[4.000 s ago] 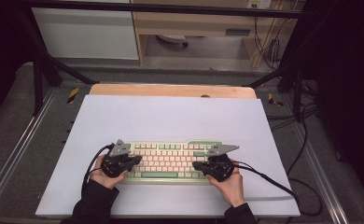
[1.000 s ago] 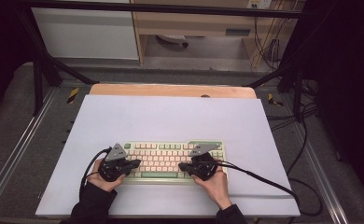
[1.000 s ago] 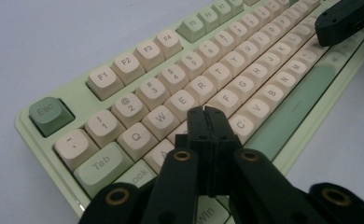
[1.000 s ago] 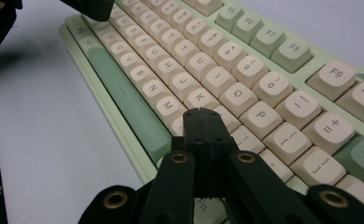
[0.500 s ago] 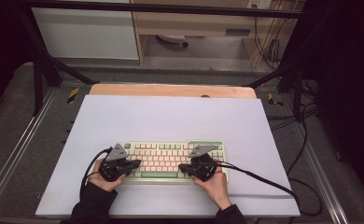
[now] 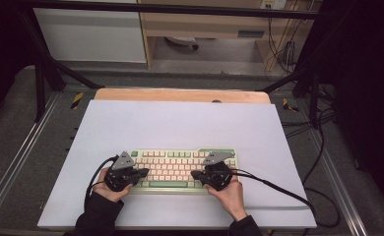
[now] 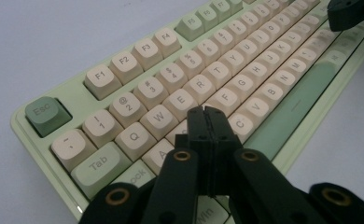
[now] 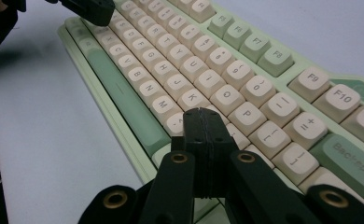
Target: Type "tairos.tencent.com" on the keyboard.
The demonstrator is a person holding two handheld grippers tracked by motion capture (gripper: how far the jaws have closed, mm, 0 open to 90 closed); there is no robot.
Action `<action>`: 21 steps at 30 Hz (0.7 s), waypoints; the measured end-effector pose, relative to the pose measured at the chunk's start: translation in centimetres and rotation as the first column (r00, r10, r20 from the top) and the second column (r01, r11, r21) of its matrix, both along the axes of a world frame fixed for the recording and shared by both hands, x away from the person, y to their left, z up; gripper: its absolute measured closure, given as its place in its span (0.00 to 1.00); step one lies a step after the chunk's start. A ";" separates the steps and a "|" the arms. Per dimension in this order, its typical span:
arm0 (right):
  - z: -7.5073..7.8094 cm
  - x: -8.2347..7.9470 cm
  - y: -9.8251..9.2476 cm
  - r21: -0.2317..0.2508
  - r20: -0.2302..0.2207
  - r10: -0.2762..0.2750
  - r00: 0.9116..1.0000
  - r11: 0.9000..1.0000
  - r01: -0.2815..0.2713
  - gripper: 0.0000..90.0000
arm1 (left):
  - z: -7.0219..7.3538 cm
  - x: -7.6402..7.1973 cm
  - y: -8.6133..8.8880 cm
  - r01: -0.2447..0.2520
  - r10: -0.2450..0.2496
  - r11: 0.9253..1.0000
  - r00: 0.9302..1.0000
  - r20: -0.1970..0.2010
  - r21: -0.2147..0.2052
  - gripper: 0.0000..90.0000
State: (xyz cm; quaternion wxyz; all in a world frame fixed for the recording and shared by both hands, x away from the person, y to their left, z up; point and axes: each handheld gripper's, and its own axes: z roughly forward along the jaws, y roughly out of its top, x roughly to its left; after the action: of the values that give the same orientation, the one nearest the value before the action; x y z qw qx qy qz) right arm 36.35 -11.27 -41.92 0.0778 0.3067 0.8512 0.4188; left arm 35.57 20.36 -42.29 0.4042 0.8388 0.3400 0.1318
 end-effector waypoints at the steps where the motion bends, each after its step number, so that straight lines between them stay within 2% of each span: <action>1: 0.1 0.0 -0.2 0.003 0.001 -0.002 1.000 1.000 0.002 1.00 | 0.0 0.0 0.0 0.000 0.000 1.000 1.000 0.001 0.000 1.00; 10: 0.6 0.1 -1.9 0.039 -0.001 -0.035 0.999 0.999 0.035 1.00 | 0.2 -0.1 -0.2 0.004 -0.004 1.000 1.000 0.005 -0.003 1.00; 21: 0.5 0.0 -2.4 0.044 -0.006 -0.034 0.999 0.998 0.034 1.00 | 0.4 -0.3 -0.9 0.014 -0.014 1.000 1.000 0.011 -0.001 1.00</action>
State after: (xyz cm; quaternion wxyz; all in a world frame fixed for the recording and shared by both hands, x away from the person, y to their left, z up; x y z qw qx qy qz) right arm 36.38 -13.69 -41.45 0.0758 0.3241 0.8366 0.4352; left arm 35.29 19.47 -41.89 0.4074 0.8402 0.3321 0.1335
